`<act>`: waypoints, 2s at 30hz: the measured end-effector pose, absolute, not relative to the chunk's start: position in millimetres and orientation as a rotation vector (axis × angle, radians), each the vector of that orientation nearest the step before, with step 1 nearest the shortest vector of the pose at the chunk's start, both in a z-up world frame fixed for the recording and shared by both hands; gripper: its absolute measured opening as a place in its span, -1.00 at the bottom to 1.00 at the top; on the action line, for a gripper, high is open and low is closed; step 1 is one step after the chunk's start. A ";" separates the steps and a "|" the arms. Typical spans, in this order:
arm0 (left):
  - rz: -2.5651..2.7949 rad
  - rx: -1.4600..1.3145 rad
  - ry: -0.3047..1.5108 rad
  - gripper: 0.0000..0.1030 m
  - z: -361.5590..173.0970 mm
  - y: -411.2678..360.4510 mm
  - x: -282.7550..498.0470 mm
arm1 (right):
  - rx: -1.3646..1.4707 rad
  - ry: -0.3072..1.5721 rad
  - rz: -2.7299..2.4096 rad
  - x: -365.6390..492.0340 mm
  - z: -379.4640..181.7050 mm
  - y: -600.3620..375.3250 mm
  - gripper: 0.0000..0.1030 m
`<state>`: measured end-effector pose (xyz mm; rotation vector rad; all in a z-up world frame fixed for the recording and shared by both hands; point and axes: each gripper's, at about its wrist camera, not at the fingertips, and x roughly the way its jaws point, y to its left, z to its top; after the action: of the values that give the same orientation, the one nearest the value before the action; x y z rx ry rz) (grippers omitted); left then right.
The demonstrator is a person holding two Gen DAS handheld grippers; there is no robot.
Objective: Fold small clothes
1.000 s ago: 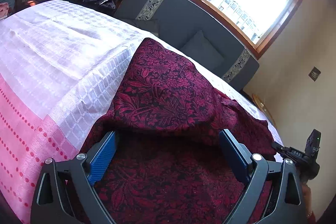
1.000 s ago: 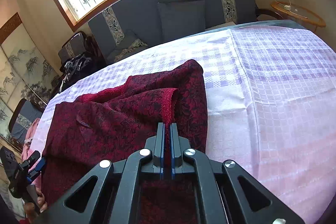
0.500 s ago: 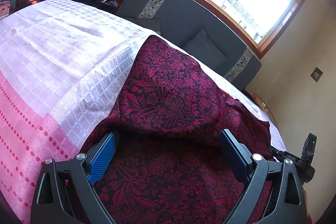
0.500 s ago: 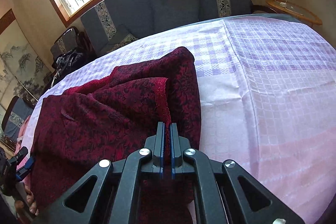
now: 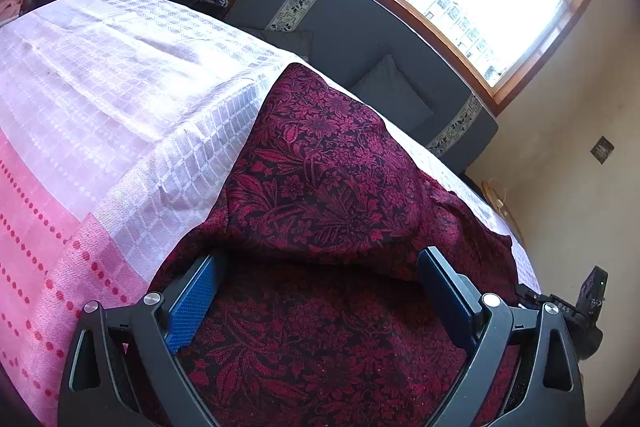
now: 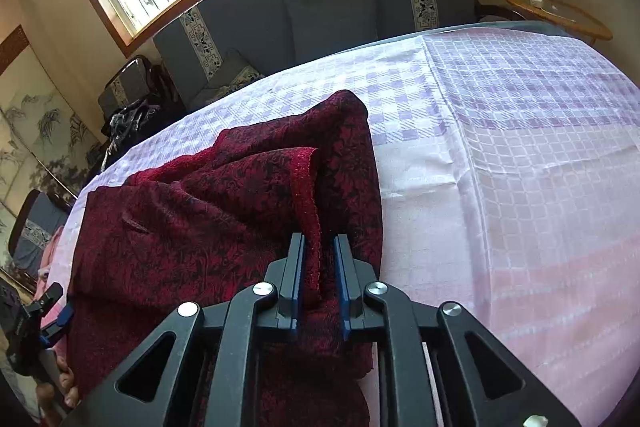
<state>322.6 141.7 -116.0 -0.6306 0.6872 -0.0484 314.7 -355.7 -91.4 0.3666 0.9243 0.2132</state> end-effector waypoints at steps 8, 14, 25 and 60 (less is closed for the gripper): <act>-0.224 -0.543 0.746 0.86 -81.2 139.7 271.8 | 0.372 0.865 0.319 187.5 -54.6 -379.7 0.06; -0.313 -0.533 0.828 0.86 -77.9 155.2 186.5 | 0.389 0.887 0.344 81.1 -58.5 -411.3 0.10; -0.419 -0.509 0.886 0.86 -89.5 155.8 72.3 | 0.439 0.908 0.394 -2.5 -84.2 -404.0 0.10; -0.515 -0.695 0.892 0.82 -104.0 157.8 53.8 | 0.729 0.868 0.550 1.9 -118.0 -391.3 -0.39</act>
<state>53.8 157.8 -104.0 -0.6953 0.8919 -0.5146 1.9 -391.3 -118.0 0.7285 0.8681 0.5500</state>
